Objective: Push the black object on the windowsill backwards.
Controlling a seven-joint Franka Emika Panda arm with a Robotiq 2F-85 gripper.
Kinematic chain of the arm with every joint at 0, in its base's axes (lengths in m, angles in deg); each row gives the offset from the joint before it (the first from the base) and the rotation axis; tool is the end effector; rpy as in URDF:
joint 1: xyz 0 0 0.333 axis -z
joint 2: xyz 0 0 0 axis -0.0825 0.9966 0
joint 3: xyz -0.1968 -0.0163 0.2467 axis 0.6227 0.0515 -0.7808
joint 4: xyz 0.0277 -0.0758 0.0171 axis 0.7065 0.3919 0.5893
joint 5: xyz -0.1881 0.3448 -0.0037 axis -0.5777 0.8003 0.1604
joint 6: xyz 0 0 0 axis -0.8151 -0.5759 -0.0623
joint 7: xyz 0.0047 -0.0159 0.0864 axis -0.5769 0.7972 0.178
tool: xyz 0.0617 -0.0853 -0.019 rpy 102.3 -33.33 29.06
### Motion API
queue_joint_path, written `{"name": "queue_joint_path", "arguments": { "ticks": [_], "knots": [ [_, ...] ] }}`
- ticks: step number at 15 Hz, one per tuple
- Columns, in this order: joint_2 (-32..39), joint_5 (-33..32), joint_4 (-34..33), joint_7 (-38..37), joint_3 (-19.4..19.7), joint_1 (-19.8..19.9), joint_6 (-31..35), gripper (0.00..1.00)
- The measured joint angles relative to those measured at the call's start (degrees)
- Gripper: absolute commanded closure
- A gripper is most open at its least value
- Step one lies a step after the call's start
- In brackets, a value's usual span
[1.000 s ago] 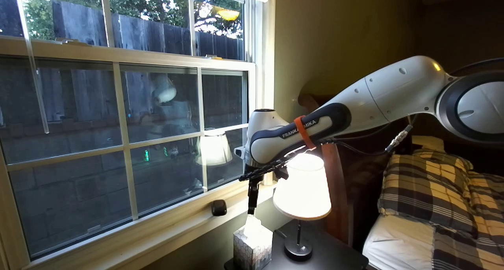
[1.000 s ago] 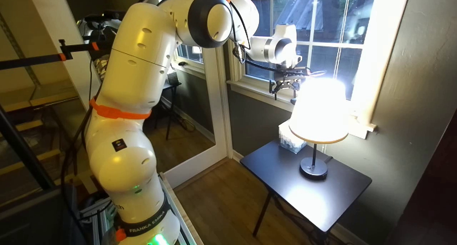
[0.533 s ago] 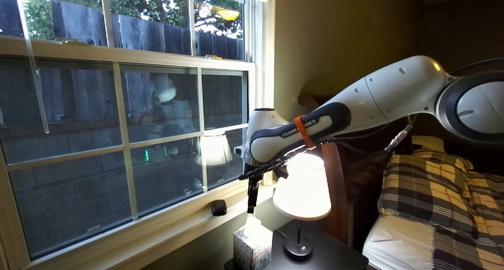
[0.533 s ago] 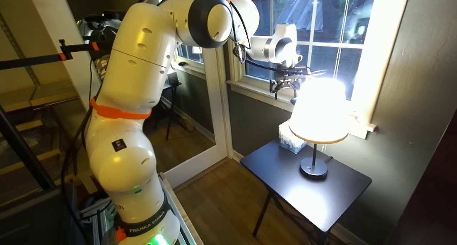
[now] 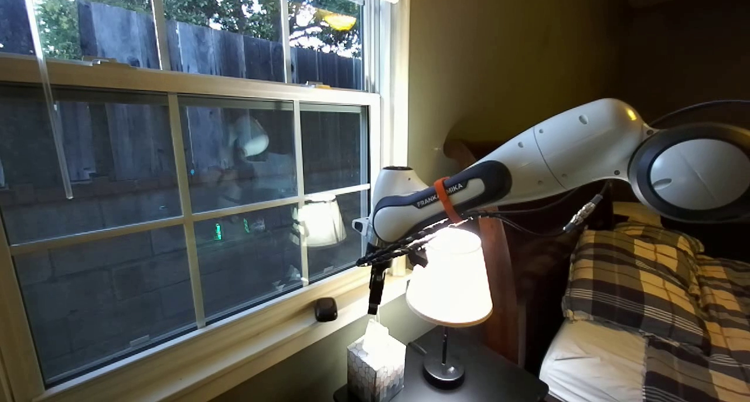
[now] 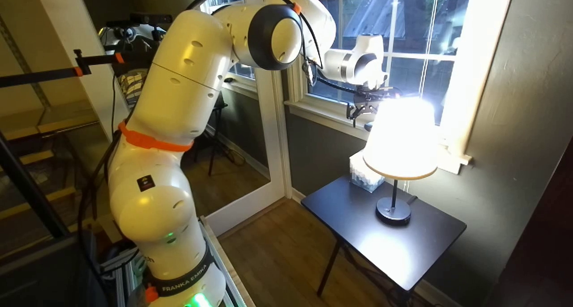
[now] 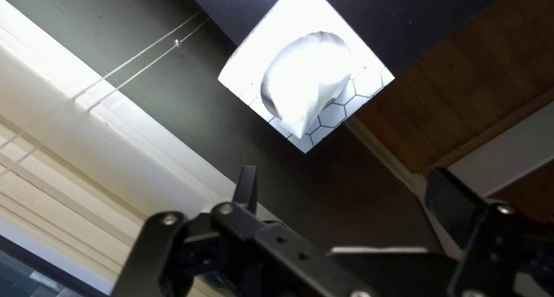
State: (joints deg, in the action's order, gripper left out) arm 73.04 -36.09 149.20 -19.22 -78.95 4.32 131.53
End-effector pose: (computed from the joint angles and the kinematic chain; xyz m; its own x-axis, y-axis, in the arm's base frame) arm 0.7209 0.0907 0.3418 0.6392 0.7505 0.1678 0.7471 -0.6578 0.0961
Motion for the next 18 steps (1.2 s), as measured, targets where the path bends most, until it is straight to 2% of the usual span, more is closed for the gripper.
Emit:
{"name": "queue_joint_path", "arguments": {
  "ticks": [5,11,18],
  "knots": [
    [3.52,1.63,-3.94,3.20,-1.10,0.98,0.14,0.00],
    [6.72,1.87,-8.12,3.34,-1.80,0.82,-0.39,0.00],
    [7.42,1.66,-9.31,-4.03,-1.39,-0.85,-0.74,0.00]
  ]
}}
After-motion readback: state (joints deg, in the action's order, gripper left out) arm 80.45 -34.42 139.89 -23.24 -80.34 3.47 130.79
